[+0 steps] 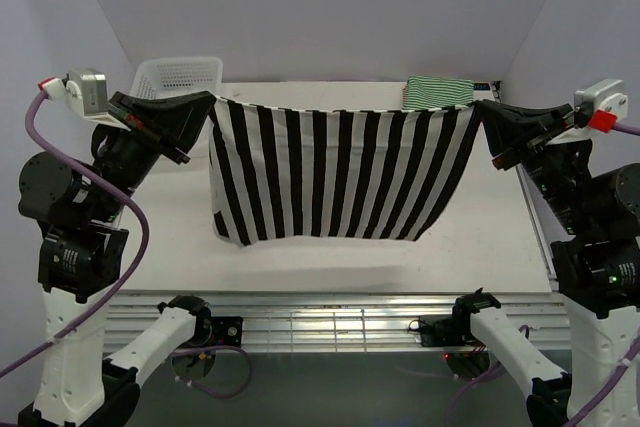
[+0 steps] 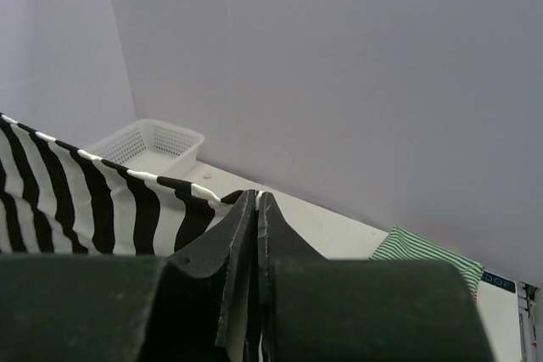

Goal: Fold and stack the tank tops
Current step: Fold the tank top

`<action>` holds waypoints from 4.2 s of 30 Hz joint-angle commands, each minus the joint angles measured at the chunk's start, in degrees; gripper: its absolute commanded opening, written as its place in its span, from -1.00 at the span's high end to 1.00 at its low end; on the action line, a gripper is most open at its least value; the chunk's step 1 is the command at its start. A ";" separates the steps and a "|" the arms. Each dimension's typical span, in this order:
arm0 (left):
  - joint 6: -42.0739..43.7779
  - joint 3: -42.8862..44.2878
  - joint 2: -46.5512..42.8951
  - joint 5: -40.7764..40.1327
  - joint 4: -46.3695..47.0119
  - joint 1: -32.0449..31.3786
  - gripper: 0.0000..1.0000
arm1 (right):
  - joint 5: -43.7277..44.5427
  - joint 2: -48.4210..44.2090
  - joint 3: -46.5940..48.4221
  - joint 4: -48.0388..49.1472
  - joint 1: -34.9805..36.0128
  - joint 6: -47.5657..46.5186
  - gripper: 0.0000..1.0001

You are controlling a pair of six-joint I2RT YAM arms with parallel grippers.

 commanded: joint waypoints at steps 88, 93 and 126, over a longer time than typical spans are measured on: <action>-29.41 -53.63 18.02 -10.25 -12.15 -6.89 -0.81 | 8.37 16.83 -50.89 -2.38 -1.99 16.98 -0.80; -29.76 -53.81 24.60 -10.77 -10.83 -6.89 -0.55 | 8.64 18.58 -50.28 -2.99 -1.99 16.71 -0.80; -29.85 -52.23 28.14 -11.82 -10.04 -6.98 1.00 | 2.14 19.72 -57.04 -4.49 -1.99 18.12 -0.92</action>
